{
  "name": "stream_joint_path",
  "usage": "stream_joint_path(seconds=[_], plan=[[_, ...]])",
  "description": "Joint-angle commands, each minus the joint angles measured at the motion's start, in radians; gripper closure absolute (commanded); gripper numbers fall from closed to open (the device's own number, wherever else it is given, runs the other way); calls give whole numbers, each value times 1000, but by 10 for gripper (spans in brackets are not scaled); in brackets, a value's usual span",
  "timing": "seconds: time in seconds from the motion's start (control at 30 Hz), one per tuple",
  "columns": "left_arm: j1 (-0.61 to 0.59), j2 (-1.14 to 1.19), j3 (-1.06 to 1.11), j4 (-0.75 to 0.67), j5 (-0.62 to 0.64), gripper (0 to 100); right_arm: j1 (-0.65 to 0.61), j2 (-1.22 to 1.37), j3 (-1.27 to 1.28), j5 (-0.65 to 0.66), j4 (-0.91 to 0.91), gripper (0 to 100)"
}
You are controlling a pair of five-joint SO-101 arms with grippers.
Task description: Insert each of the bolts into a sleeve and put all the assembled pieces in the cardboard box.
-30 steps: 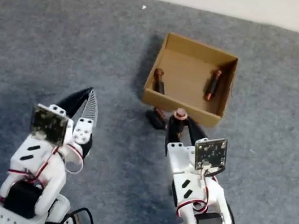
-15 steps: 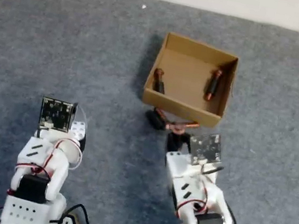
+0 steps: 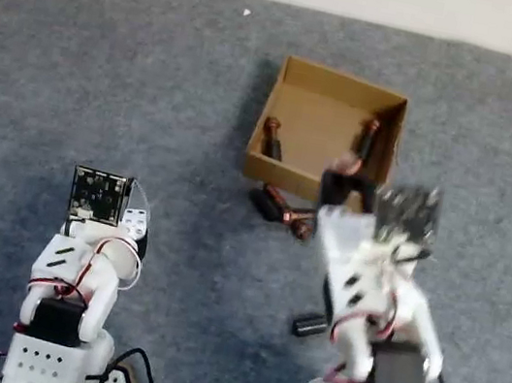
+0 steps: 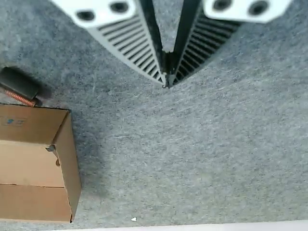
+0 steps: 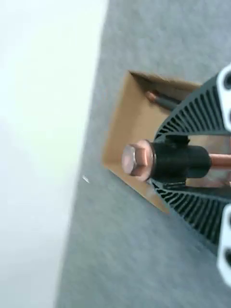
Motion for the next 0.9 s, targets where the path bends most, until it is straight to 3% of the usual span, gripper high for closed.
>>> stream_joint_path(seconds=[0.0, 0.43, 0.63, 0.87], plan=[[-12, -2, 24, 5, -15, 987, 77, 254, -160, 5, -176, 993], [-12, -2, 24, 5, -15, 987, 140, 974, -283, 11, -625, 993], [-12, -2, 24, 5, -15, 987, 176, 1179, -389, 14, -650, 993], [-12, -2, 24, 5, -15, 987, 185, 1296, -452, 169, -648, 988]])
